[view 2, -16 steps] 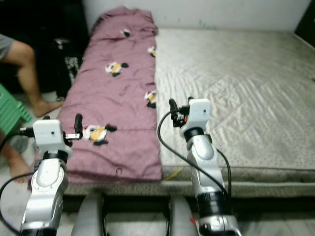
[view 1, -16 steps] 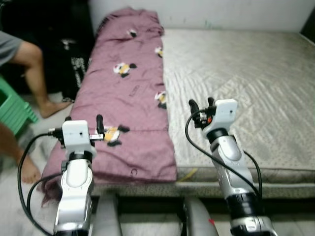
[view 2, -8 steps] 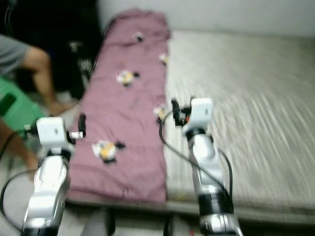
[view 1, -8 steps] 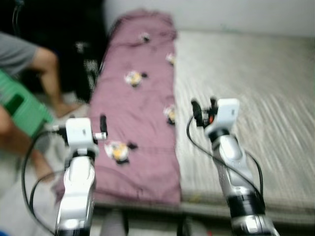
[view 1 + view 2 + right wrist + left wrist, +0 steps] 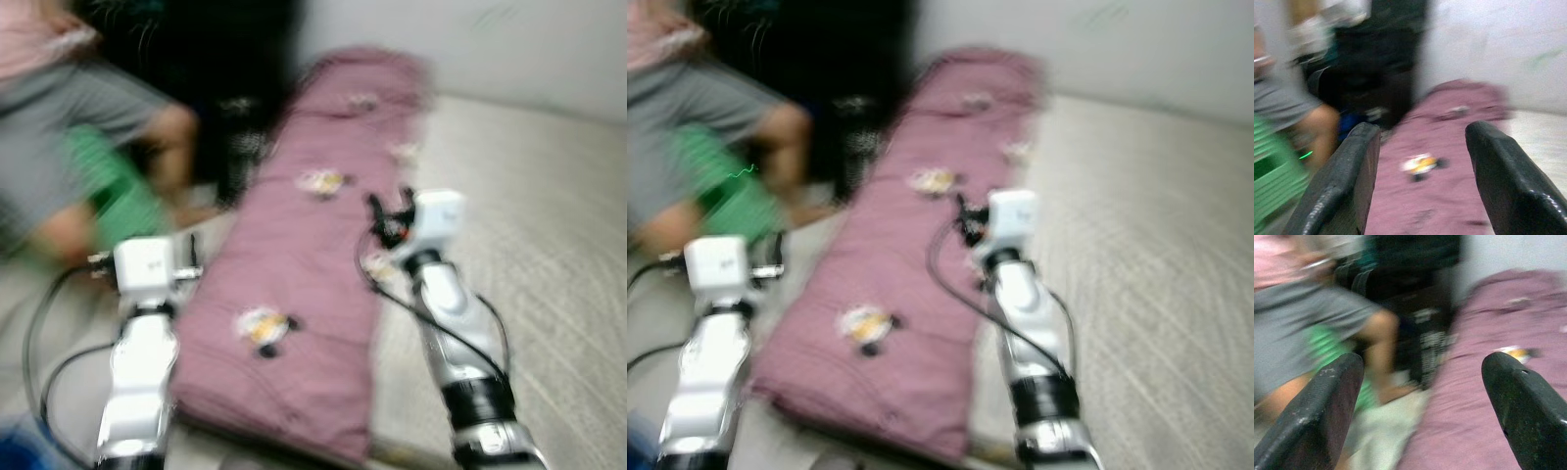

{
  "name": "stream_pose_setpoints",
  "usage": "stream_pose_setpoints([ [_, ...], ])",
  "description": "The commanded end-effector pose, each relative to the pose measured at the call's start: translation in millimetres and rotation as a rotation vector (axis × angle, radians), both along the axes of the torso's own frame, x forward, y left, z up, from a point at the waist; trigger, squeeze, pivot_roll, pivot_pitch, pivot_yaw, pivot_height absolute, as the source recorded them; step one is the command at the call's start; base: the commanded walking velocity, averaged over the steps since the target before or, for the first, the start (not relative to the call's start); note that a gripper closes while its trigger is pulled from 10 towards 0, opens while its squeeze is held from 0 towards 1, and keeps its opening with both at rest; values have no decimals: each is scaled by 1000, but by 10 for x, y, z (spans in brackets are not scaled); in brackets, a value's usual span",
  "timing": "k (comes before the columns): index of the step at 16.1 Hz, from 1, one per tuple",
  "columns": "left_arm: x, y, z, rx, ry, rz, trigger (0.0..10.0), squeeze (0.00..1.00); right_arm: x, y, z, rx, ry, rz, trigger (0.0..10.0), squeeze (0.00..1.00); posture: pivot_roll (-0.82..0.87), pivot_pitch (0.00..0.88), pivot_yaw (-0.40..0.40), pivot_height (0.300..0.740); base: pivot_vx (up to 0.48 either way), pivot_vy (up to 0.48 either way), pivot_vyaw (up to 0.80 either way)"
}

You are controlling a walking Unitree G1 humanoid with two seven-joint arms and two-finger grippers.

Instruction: Clean up the room

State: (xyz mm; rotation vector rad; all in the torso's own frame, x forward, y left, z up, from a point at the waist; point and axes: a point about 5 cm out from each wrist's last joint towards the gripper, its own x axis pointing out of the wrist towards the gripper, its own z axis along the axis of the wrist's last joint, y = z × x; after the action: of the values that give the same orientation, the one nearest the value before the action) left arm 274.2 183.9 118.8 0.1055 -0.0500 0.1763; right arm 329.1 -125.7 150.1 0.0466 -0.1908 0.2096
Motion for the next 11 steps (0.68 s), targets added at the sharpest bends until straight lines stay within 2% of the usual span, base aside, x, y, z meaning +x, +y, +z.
stream_pose_setpoints([
  [1,16,-143,-1,-17,1,-48,10000,0,-23,-162,-97,-6,35,-51,10000,0,-23,0,-5,740,0,0,0],
  [8,11,-160,2,-19,-1,-58,10000,0,-46,-154,-169,-14,60,-48,10000,0,-21,0,-11,740,0,0,0],
  [11,-14,-158,5,-19,-7,-38,10000,0,-36,-133,-199,-28,77,-18,10000,0,-1,0,-55,740,0,0,0],
])
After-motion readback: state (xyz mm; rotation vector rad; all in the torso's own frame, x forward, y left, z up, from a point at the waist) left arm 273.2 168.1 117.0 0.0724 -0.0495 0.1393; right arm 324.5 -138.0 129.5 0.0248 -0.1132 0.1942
